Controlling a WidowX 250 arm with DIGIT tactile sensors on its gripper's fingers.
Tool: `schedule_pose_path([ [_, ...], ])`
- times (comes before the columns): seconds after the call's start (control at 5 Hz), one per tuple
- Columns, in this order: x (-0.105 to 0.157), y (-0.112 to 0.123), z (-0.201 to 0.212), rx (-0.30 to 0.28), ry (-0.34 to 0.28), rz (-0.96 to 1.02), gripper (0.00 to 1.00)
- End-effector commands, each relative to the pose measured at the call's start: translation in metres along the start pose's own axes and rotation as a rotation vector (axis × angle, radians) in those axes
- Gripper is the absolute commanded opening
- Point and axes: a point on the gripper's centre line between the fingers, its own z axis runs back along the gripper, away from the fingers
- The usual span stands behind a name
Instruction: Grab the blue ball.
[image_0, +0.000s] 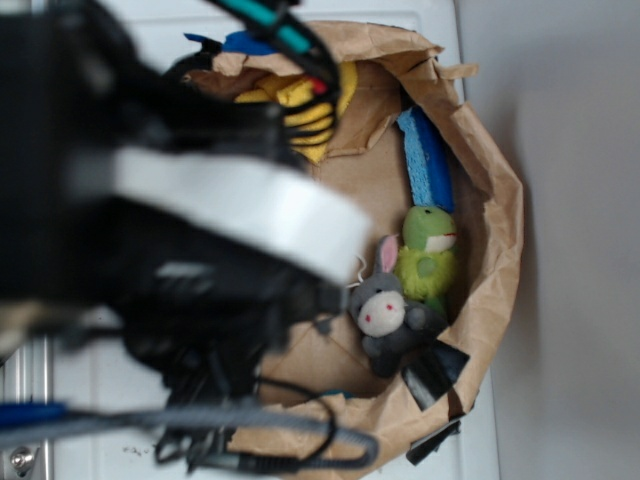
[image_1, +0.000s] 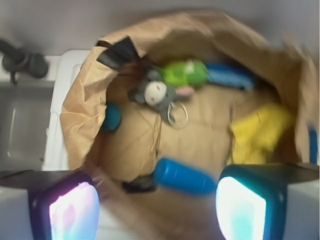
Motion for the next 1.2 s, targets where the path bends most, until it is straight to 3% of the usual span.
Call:
schedule_pose_path([
  [0.0,0.031,0.016,-0.011,-0.102,-0.105,-0.372,1.0],
  [0.2,0.033,0.017,-0.026,-0.074,-0.104,-0.407,1.0],
  [0.6,0.031,0.007,-0.072,-0.105,-0.067,-0.488,1.0],
  [1.0,0.033,0.014,-0.083,-0.101,-0.059,-0.502,1.0],
])
